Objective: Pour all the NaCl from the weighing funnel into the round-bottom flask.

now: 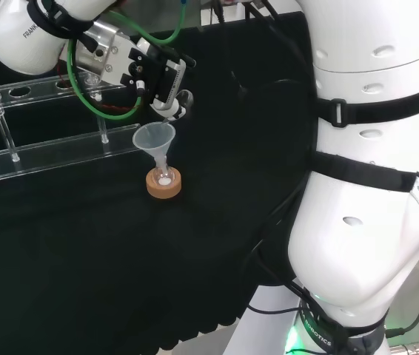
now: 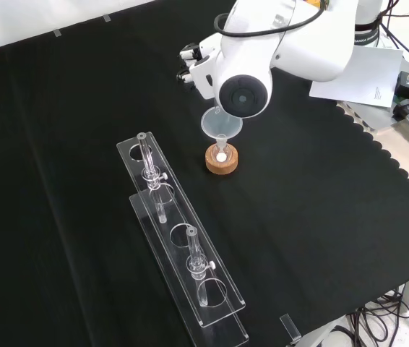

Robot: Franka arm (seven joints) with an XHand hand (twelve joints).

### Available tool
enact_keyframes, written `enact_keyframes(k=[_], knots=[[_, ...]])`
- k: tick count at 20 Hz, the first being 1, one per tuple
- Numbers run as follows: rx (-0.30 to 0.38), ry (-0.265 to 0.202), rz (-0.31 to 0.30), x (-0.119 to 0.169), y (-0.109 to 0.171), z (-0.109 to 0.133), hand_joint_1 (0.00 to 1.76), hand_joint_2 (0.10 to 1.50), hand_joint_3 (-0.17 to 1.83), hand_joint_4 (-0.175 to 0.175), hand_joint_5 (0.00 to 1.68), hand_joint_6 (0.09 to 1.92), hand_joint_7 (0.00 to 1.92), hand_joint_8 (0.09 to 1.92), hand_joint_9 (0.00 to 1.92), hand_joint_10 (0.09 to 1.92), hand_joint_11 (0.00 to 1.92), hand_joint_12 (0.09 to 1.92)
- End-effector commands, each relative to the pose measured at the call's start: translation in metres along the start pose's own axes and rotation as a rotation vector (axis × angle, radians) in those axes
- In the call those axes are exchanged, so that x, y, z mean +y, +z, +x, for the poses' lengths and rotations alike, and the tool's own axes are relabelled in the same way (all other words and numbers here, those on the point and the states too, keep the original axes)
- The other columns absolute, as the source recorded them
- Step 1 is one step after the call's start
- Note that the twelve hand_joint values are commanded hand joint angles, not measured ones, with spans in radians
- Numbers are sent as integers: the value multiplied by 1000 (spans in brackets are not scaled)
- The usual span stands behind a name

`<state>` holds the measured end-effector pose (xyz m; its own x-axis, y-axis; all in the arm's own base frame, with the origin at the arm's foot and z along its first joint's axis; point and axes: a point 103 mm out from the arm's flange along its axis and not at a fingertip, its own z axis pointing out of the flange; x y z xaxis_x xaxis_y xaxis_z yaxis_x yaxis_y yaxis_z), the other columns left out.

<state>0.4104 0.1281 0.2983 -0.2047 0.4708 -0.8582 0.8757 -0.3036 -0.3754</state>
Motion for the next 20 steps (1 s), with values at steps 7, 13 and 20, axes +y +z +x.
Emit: enact_keyframes(k=[7, 13, 20], knots=[[-37, 10, 2, 0, -3, 3, 1105, 692, 640, 175, 1201, 794, 493, 645, 947, 301, 846, 1015], [-47, 14, 2, -1, -5, 5, 1106, 691, 641, 175, 1201, 794, 493, 645, 947, 301, 847, 1014], [-72, 20, 2, -2, -9, 7, 1106, 690, 641, 175, 1203, 792, 492, 645, 947, 300, 848, 1013]])
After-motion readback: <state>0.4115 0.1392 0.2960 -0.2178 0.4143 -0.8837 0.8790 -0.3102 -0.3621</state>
